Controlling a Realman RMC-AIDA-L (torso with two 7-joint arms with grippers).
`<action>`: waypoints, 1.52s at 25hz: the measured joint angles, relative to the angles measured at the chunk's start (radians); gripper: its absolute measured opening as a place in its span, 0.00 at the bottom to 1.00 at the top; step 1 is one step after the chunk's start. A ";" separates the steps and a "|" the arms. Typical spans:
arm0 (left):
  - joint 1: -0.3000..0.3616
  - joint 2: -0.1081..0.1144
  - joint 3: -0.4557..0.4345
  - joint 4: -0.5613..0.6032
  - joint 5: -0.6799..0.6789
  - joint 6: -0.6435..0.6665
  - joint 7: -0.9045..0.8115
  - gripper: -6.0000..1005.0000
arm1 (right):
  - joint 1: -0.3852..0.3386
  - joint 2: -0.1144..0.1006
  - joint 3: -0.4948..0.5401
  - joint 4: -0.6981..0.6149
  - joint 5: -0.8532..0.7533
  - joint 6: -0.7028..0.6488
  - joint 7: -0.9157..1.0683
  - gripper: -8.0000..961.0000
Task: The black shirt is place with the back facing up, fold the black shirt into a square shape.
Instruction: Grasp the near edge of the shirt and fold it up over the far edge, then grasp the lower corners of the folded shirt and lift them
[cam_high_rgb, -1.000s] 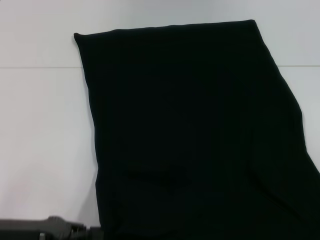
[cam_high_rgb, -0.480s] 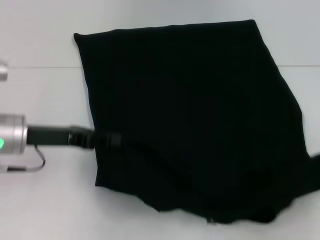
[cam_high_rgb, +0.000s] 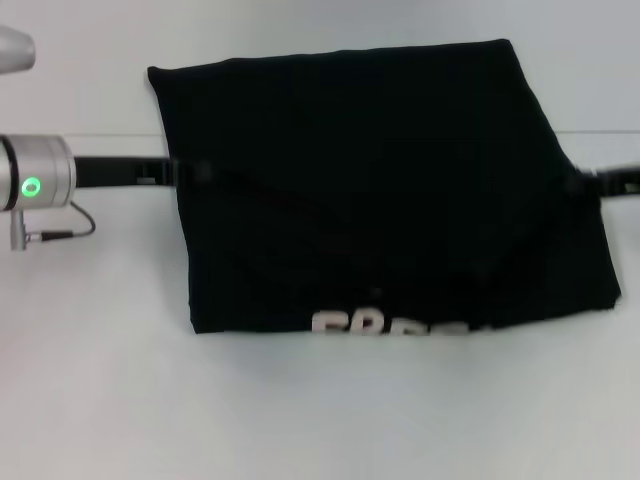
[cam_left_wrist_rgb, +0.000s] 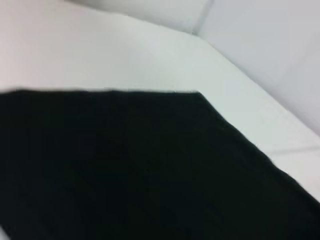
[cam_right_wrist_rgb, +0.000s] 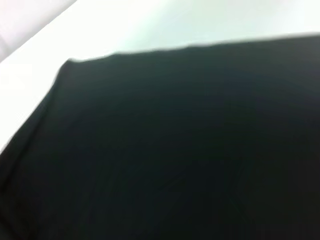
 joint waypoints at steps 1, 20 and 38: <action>-0.009 0.001 0.001 -0.005 -0.001 -0.033 0.000 0.13 | 0.020 0.005 -0.003 0.012 0.000 0.046 0.000 0.07; -0.095 -0.018 0.164 -0.118 0.000 -0.459 0.021 0.14 | 0.158 0.038 -0.062 0.109 0.064 0.437 -0.010 0.07; -0.066 -0.056 0.251 -0.065 0.006 -0.521 0.005 0.29 | 0.081 0.119 -0.075 -0.039 0.092 0.459 -0.024 0.33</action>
